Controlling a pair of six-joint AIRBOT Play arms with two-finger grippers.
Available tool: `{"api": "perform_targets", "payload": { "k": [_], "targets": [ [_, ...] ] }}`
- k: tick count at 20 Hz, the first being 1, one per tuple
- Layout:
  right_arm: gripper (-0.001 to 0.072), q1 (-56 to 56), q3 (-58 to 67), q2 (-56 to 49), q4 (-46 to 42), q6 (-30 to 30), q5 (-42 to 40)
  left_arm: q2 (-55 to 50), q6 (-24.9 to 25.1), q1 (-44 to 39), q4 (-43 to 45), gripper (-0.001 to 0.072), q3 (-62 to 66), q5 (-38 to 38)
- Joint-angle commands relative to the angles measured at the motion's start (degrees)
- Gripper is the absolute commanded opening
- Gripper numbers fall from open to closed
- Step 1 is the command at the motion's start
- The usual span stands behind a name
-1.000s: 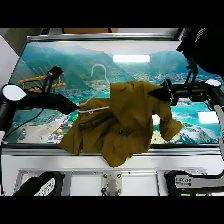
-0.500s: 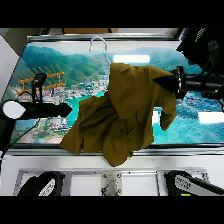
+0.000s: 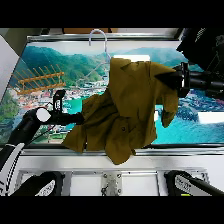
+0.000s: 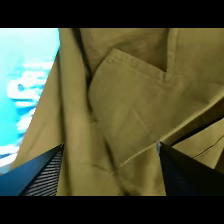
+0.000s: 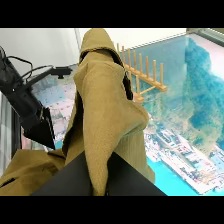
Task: Fold the clothes and pants, and hang the long-sleeved shirts on hangers.
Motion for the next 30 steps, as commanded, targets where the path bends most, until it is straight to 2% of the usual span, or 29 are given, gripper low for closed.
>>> {"api": "perform_targets", "payload": {
  "k": [1, 10, 16, 17, 18, 19, 20, 23, 25, 30],
  "targets": [
    [0.0006, 0.0, 0.0, 0.1, 0.0, 0.6, -0.1, -2.6, 4.4, -0.2, -6.9, 0.0632, -0.4, 1.9],
    [0.0006, 0.0, 0.0, 0.1, 0.0, 1.7, -0.1, -2.5, 6.1, -9.2, -6.3, 0.0632, -0.4, 11.8],
    [0.0006, 0.0, 0.0, 0.1, 0.0, 1.8, -0.1, -4.8, 6.1, -9.8, -6.3, 0.0631, -0.4, 14.6],
    [0.0006, 0.0, 0.0, 0.1, 0.0, 2.4, -0.1, -5.9, 6.1, -9.8, -6.3, 0.0609, -0.4, 15.1],
    [0.0006, 0.0, 0.0, 0.1, 0.0, 3.0, -0.1, -7.1, 5.8, -9.7, -6.3, 0.0513, -0.1, 15.5],
    [0.0006, 0.0, 0.0, 0.2, 0.0, 3.0, -0.1, -7.8, 5.4, -8.9, -6.3, 0.0178, 0.5, 14.8],
    [0.0006, 0.0, 0.0, 0.3, 0.0, 3.0, -0.1, -8.0, 5.2, -7.5, -6.4, 0.0013, 1.1, 13.4],
    [0.0005, -0.3, 0.0, 1.9, -0.2, 3.0, 1.9, -5.7, 3.6, -1.2, -6.3, 0.0013, 2.7, 9.7],
    [0.0005, -0.2, 0.0, 2.8, -2.4, 5.4, 3.8, -3.0, 3.5, 3.1, -6.4, 0.0012, 3.6, 8.7],
    [0.0005, 0.8, -0.1, 4.4, -6.2, 7.3, 5.8, -3.6, 3.5, 7.6, -6.3, 0.0013, 10.4, 1.7]
  ]
}}
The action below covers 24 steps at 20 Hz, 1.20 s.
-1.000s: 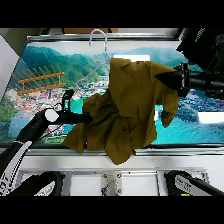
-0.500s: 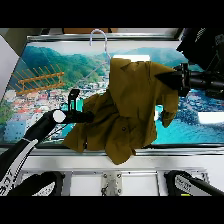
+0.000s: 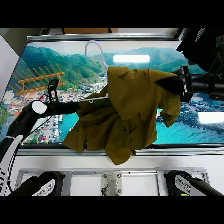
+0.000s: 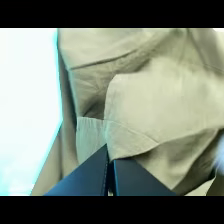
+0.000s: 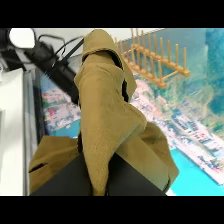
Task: Fold the clothes and pants, and hang the long-sleeved shirts on hangers.
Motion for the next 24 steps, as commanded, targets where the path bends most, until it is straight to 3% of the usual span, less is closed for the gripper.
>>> {"api": "perform_targets", "payload": {
  "k": [1, 8, 11, 15, 17, 19, 24],
  "targets": [
    [0.0006, 0.4, 0.0, 1.0, -3.0, 1.5, 0.7, -0.8, -0.2, 3.3, 0.0, 0.0013, 5.6, -6.1],
    [0.0006, 0.6, -6.5, 3.4, -3.9, 1.2, -9.3, 10.4, -0.7, 3.4, 4.0, 0.0012, 14.2, -10.2],
    [0.0006, 1.1, -13.1, 5.1, -0.5, -0.9, -13.3, 17.6, -4.1, -0.4, 9.0, 0.0012, 15.3, -11.3],
    [0.0005, 3.5, -21.1, 6.4, 9.4, -6.5, -18.0, 25.8, -7.9, -6.9, 9.2, 0.0011, 15.3, -10.7],
    [0.0005, 6.6, -22.5, 6.4, 10.3, -7.2, -20.7, 28.7, -9.8, -11.2, 9.6, 0.0011, 15.3, -10.2],
    [0.0005, 9.9, -22.5, 6.4, 11.8, -8.4, -24.8, 30.6, -14.8, -16.4, 15.4, 0.0011, 15.2, -11.0],
    [0.0005, 13.5, -22.5, 6.4, 26.3, -11.3, -29.6, 33.3, -27.0, -32.2, 27.2, 0.0011, 10.6, -11.1]
  ]
}}
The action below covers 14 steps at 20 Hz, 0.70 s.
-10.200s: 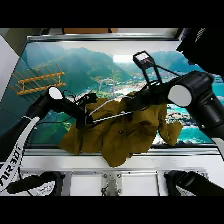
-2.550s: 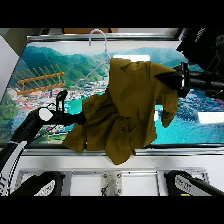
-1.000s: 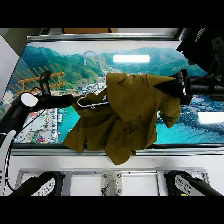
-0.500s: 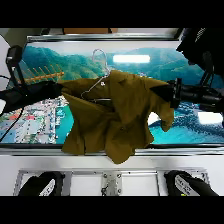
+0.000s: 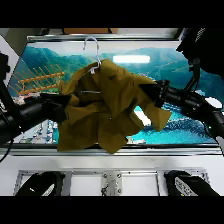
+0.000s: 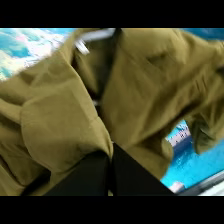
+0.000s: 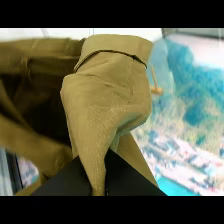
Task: Fold the clothes and pants, and hang the long-sleeved shirts on hangers.
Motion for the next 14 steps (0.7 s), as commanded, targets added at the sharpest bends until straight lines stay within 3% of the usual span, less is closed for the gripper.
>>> {"api": "perform_targets", "payload": {
  "k": [1, 4, 8, 9, 11, 14],
  "targets": [
    [0.0005, 1.8, -0.3, 0.1, 10.0, -1.6, -3.3, 0.8, -8.7, -10.9, 7.7, 0.0012, -3.3, 0.1],
    [0.0005, 1.9, -0.3, 0.6, 12.2, -1.6, -2.1, -3.3, -8.9, -16.3, 9.8, 0.0012, -3.8, 0.9],
    [0.0006, 1.9, -0.2, 3.5, 12.5, -1.6, -1.8, -9.0, -8.9, -14.9, 11.1, 0.0013, 0.3, 0.8],
    [0.0005, 1.8, -0.2, 4.4, 12.5, -1.6, -2.2, -10.2, -8.7, -13.6, 11.1, 0.0061, 1.9, 0.7],
    [0.0005, 1.8, -0.2, 6.2, 12.5, -1.6, -4.0, -11.7, -8.7, -10.5, 11.1, 0.0568, 5.0, 0.8],
    [0.0005, 1.7, 0.1, 8.2, 12.5, -1.6, -5.0, -11.9, -8.2, -6.0, 11.1, 0.0568, 9.0, 1.7]
  ]
}}
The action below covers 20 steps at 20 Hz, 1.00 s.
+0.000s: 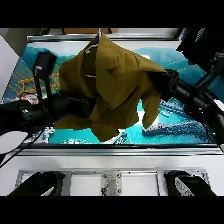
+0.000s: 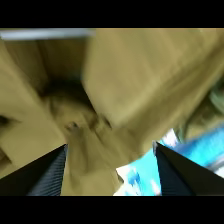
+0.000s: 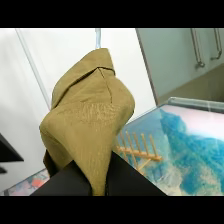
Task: Fold the clothes and pants, and hang the long-sleeved shirts on hangers.
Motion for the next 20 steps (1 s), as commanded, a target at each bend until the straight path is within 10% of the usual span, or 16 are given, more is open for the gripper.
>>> {"api": "perform_targets", "payload": {
  "k": [1, 6, 9, 20],
  "targets": [
    [0.0005, -0.1, 0.7, 2.3, 0.5, 0.0, -1.0, -0.4, 0.3, 5.3, 0.4, 0.0567, 4.2, 1.6],
    [0.0005, -2.1, 5.7, 2.3, 1.0, -2.1, -3.3, 3.7, 0.3, 12.7, 0.4, 0.0424, 4.3, 1.9],
    [0.0005, -7.3, 9.4, 2.6, 0.9, -2.6, -4.4, 6.2, 0.3, 13.9, 0.3, 0.0014, 0.9, 3.8],
    [0.0006, -43.3, 11.3, 15.5, 0.9, -4.1, -22.6, 6.4, 0.3, 9.6, 0.3, 0.0014, -10.1, 11.5]
  ]
}}
